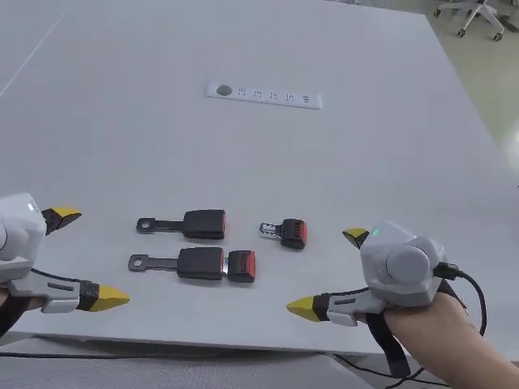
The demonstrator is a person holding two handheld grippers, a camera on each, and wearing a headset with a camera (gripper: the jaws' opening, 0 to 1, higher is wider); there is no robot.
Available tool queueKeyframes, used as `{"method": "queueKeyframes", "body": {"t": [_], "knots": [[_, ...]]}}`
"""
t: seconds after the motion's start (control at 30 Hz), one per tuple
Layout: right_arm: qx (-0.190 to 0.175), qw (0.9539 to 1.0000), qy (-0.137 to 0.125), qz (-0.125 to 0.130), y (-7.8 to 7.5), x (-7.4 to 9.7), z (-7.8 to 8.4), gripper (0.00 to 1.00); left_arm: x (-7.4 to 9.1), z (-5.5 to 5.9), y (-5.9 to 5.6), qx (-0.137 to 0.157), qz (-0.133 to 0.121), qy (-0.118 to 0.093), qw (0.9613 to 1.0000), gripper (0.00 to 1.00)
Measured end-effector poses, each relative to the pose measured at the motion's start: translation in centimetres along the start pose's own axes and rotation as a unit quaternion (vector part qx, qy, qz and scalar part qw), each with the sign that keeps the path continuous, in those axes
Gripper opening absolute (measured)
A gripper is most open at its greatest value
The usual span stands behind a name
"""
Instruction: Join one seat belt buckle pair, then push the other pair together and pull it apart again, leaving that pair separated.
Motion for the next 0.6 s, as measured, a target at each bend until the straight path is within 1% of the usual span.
{"method": "queueKeyframes", "body": {"t": [0.27,0.6], "knots": [[0.000,1.0000,-0.003,0.001,-0.06,0.11,-0.13,0.95,0.02,-0.06,0.05,0.000,-0.003,-0.001,1.0000,1.00],[0.000,1.0000,-0.002,-0.002,0.17,0.08,-0.19,0.95,-0.09,0.21,-0.14,0.001,-0.002,0.002,1.0000,1.00]]}}
Point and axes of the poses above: the centre of the closed fingertips' face, and the gripper's own axes: x roughly backward along the fingers, y roughly to its left, z roughly out of its underside, the point moved 1 cm from there along x, roughly backward along the fingers, and after that the axes turned 2 degrees about -x, right-handed, at the moved point
